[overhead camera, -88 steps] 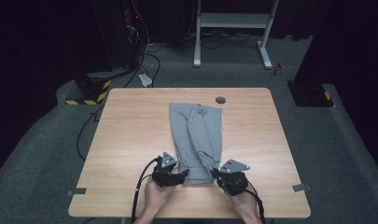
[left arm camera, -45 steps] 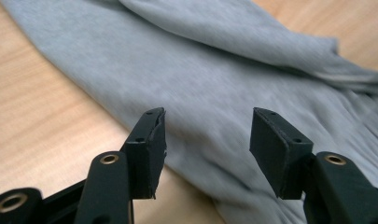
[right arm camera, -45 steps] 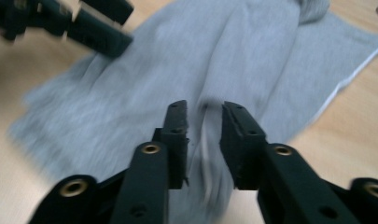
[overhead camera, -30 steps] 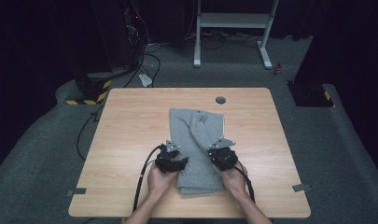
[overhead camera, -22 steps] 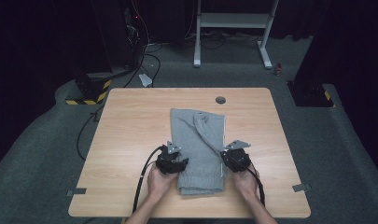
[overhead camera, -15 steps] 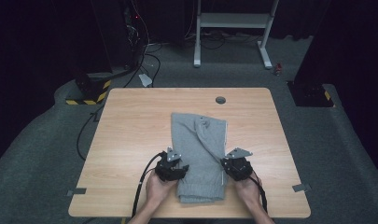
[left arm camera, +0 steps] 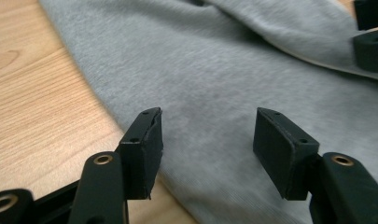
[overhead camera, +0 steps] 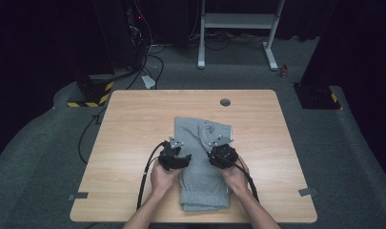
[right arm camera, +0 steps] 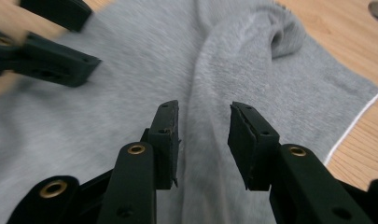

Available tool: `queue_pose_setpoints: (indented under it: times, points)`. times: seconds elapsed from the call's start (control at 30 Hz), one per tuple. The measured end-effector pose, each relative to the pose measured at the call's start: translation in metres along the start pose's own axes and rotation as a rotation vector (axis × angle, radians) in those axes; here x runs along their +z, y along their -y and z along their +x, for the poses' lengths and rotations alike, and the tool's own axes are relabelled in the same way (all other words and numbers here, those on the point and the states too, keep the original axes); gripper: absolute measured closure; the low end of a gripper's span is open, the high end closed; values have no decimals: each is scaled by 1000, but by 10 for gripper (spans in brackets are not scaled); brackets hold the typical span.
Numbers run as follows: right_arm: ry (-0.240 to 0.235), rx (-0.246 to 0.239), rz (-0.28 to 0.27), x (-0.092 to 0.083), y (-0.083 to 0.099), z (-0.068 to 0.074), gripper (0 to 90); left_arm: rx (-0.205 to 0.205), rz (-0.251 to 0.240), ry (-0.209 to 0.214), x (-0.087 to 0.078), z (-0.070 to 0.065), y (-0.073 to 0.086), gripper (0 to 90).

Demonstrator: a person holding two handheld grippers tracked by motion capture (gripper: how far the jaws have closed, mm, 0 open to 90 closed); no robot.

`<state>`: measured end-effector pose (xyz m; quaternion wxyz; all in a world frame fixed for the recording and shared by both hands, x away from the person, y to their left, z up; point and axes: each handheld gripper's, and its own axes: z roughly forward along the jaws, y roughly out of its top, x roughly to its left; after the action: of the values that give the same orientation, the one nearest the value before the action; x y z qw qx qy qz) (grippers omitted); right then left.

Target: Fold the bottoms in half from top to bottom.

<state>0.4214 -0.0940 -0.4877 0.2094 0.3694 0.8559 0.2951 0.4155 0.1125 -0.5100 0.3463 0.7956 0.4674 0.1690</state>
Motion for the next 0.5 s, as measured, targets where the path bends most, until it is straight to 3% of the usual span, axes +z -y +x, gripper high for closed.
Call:
queue_pose_setpoints:
  times: [0.03,0.13,0.2,0.3,0.4,0.47,0.5]
  points:
    - [3,2,15,4,0,0,634,-2,3,-1,3,0,0,421]
    - [23,-21,54,13,1,-1,802,-6,10,2,5,0,2,418]
    - [42,-7,22,8,3,-8,832,-4,11,3,5,1,3,419]
    - [61,92,-42,-6,7,-31,839,2,-4,4,5,2,5,423]
    - [55,218,-13,-6,22,-57,820,10,-19,-3,6,0,7,424]
    - [62,242,18,0,34,-65,756,15,-30,-4,7,-2,8,428]
    - [83,260,-14,-3,41,-64,659,20,-35,-3,7,-3,9,430]
